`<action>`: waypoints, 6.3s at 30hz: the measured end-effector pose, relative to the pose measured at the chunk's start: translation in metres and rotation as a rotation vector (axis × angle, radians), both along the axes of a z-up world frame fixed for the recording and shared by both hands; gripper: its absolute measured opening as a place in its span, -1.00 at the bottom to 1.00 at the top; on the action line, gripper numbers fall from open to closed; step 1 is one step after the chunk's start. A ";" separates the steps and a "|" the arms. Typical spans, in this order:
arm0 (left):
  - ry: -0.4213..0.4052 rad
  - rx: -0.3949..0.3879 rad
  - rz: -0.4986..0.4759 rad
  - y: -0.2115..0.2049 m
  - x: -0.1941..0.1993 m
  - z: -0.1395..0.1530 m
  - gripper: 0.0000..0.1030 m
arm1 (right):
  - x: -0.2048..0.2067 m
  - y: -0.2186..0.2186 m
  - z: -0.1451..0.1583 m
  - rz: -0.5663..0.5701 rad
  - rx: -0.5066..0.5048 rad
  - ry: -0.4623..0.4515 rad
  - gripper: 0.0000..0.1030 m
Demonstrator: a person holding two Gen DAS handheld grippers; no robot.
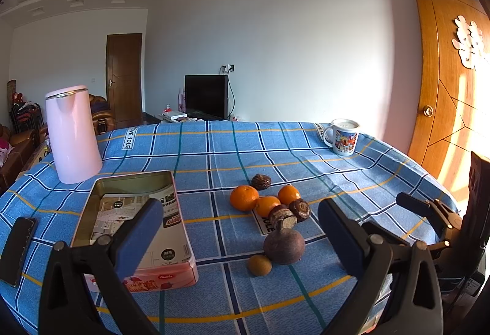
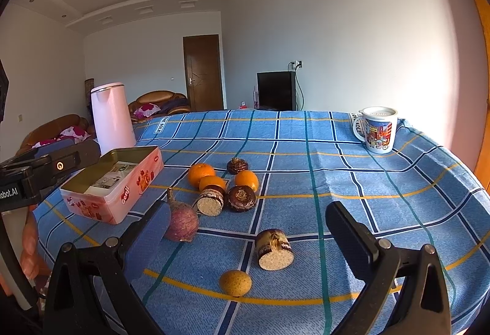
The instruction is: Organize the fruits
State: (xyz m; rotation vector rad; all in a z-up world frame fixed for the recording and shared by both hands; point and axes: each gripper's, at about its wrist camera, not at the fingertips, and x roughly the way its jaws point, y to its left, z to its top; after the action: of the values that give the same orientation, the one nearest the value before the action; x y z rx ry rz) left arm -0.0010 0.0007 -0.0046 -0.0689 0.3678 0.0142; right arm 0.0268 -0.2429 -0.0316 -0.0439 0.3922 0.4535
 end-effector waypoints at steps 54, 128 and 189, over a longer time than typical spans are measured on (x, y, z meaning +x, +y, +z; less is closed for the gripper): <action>0.232 0.017 -0.279 -0.082 0.042 -0.054 0.87 | 0.045 -0.047 -0.039 0.051 0.105 0.208 -0.33; 0.295 -0.071 0.139 0.197 0.101 -0.056 -0.18 | 0.066 0.265 -0.013 0.489 -0.222 0.218 -0.32; 0.282 0.062 -0.166 -0.015 0.057 -0.076 0.54 | 0.061 0.017 -0.030 0.080 0.050 0.171 0.00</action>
State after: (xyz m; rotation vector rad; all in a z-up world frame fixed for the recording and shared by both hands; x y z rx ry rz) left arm 0.0561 -0.0140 -0.0803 0.0263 0.6537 -0.1299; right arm 0.0877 -0.2256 -0.0613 0.0285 0.5482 0.5479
